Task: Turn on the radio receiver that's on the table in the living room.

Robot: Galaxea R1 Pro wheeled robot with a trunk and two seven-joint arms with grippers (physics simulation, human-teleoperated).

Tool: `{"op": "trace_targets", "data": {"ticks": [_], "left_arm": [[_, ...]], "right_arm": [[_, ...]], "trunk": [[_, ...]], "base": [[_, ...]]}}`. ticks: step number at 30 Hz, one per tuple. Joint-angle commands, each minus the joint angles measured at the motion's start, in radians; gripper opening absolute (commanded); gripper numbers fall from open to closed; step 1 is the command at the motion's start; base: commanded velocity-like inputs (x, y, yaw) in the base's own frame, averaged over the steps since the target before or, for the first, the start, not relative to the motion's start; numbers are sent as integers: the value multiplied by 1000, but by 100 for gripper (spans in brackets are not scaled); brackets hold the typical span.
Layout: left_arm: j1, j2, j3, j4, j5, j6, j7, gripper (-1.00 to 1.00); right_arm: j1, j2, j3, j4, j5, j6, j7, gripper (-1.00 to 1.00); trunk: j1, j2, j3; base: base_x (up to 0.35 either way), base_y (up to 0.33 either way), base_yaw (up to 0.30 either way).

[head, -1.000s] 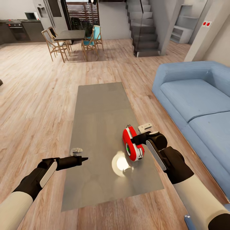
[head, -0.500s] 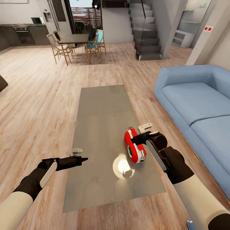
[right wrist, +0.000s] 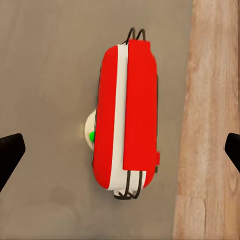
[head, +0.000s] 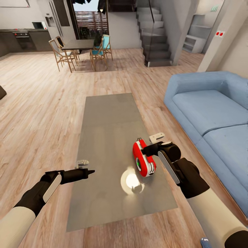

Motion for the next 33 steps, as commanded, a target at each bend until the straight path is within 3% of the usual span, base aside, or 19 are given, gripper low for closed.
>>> {"op": "trace_targets", "data": {"ticks": [1, 9, 16, 27, 30, 33], "left_arm": [[0, 0, 0, 0, 0, 0, 0, -100], [0, 0, 0, 26, 1, -1, 2, -100], [0, 1, 0, 76, -2, -2, 0, -100], [-1, 4, 0, 126, -3, -2, 0, -100], [-1, 19, 0, 158, -5, -14, -1, -100], [-1, 68, 0, 203, -5, -18, -2, -100]], "right_arm": [[1, 0, 0, 0, 0, 0, 0, 100], [19, -4, -11, -1, 0, 0, 0, 100], [32, -31, -20, -8, 0, 0, -1, 100], [83, -37, -21, -71, 0, 0, -8, 100], [86, -39, -21, -74, 1, 0, -10, 100], [94, -42, -21, -60, 1, 0, -27, 100]], "trunk": [[0, 0, 1], [0, 0, 13], [0, 0, 23], [0, 0, 40], [0, 0, 44], [0, 0, 49]], "base": [[0, 0, -123], [0, 0, -125], [0, 0, -119], [0, 0, -116], [0, 0, -102], [0, 0, -99]]}}
